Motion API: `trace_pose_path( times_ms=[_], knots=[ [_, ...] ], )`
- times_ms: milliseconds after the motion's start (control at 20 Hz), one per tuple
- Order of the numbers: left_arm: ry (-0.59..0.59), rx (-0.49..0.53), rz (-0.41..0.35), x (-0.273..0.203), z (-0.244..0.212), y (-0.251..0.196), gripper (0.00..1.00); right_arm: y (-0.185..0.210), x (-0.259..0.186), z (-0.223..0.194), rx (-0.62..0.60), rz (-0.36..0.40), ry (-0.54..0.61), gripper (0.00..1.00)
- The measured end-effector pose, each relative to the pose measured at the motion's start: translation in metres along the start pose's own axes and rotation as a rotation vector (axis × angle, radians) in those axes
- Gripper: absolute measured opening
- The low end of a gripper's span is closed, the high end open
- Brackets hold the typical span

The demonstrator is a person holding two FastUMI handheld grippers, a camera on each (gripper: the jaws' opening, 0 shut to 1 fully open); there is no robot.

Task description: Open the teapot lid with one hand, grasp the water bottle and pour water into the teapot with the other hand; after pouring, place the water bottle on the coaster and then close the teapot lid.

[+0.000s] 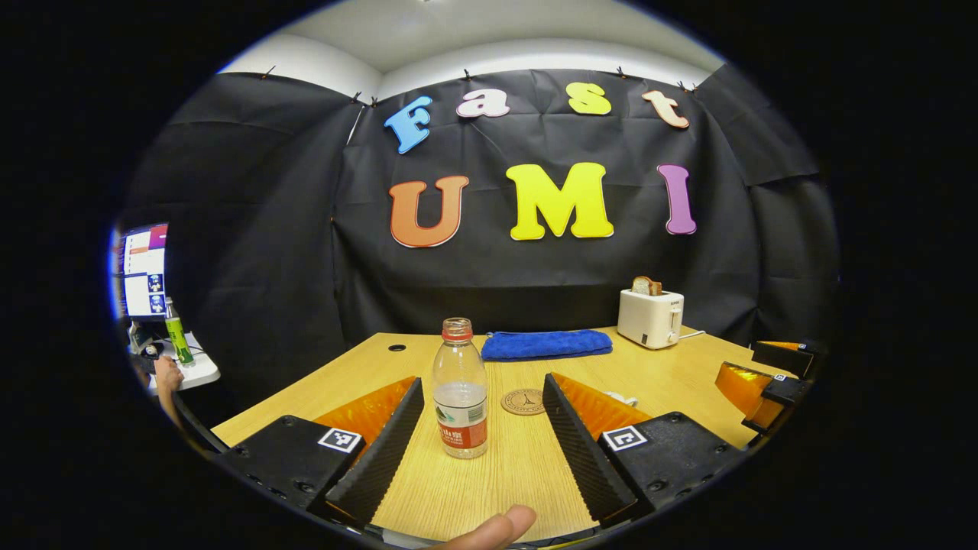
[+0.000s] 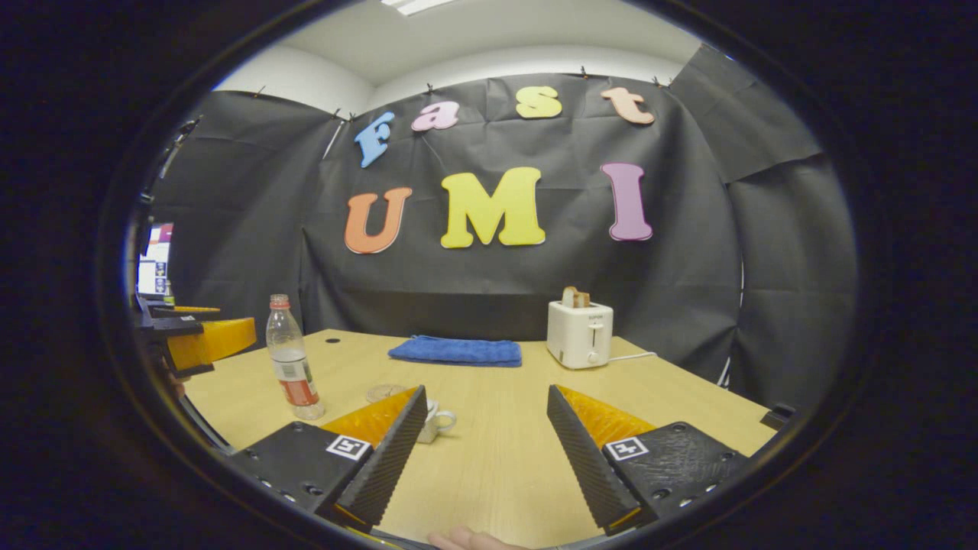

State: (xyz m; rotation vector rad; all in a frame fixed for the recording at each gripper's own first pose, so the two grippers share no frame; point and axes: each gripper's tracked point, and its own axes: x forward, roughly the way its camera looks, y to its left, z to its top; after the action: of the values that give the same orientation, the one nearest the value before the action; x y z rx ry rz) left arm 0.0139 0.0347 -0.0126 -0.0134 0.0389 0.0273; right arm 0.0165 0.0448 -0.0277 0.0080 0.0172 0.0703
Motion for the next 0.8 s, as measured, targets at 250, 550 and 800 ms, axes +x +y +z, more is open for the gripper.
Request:
trace_pose_path(
  times_ms=[250,550,800],
  knots=[
    [0.001,0.016,0.006,0.001,0.003,0.012,0.98,0.015,0.021,0.0,-0.01,0.017,-0.006,0.95],
    [0.01,0.024,0.062,0.007,0.0,0.044,0.98,0.048,0.068,-0.015,-0.035,0.049,0.019,0.97],
    [0.011,0.008,0.074,0.009,-0.001,0.056,0.98,0.068,0.119,-0.041,0.008,0.032,0.106,0.94]
  ],
)
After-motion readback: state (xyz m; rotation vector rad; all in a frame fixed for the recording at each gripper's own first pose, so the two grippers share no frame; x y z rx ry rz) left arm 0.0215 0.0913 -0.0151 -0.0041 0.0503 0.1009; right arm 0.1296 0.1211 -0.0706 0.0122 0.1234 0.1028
